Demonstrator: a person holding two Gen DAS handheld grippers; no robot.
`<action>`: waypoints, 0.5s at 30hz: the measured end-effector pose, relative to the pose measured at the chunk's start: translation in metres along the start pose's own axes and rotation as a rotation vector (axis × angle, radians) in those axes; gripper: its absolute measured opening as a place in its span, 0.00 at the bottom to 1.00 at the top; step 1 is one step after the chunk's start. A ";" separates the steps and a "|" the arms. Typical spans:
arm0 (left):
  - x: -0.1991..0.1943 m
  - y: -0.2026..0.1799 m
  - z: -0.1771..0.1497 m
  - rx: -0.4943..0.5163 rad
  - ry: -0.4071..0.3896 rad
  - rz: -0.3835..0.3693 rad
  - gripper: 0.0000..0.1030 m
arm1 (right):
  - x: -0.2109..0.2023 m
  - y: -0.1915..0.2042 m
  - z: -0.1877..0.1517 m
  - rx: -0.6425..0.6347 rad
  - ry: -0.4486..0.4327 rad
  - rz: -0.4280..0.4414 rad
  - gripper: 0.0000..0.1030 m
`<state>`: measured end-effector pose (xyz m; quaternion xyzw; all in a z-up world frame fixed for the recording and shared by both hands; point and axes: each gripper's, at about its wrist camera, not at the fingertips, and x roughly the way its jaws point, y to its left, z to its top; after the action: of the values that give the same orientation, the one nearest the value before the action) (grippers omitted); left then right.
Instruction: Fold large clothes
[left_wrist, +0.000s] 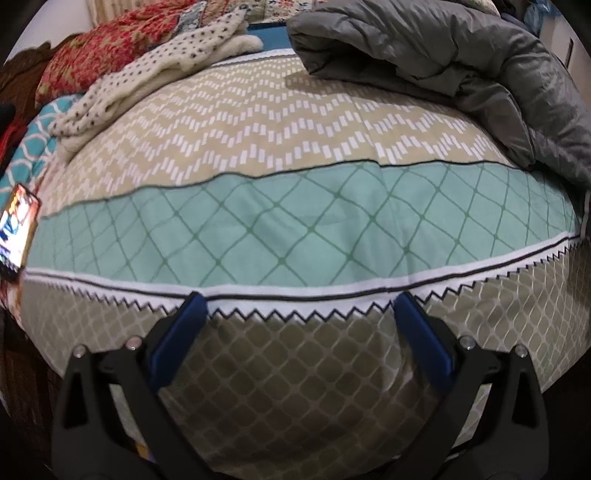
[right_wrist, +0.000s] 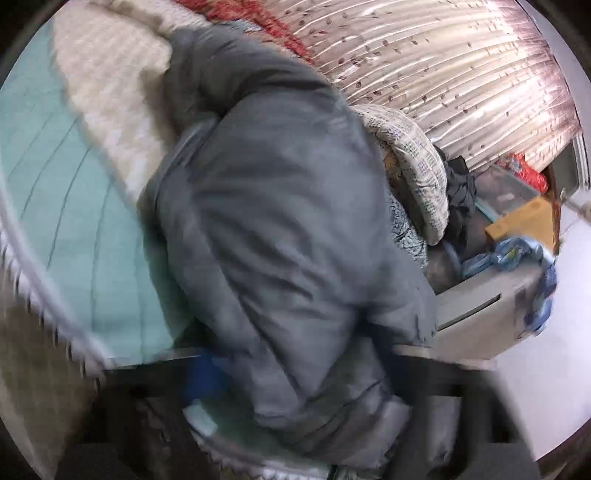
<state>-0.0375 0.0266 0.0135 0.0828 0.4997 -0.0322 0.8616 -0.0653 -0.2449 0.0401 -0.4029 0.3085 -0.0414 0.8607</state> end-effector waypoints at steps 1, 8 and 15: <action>-0.005 0.000 0.002 0.020 -0.022 0.036 0.96 | -0.007 -0.018 0.007 0.096 -0.004 0.043 0.67; -0.054 -0.029 0.017 0.187 -0.336 0.240 0.96 | -0.085 -0.137 0.066 0.407 -0.177 0.218 0.70; -0.087 -0.097 0.014 0.409 -0.613 0.327 0.96 | -0.120 -0.208 0.111 0.462 -0.234 0.309 0.70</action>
<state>-0.0824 -0.0736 0.0850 0.3175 0.1830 -0.0164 0.9303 -0.0626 -0.2722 0.3037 -0.1467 0.2473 0.0679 0.9554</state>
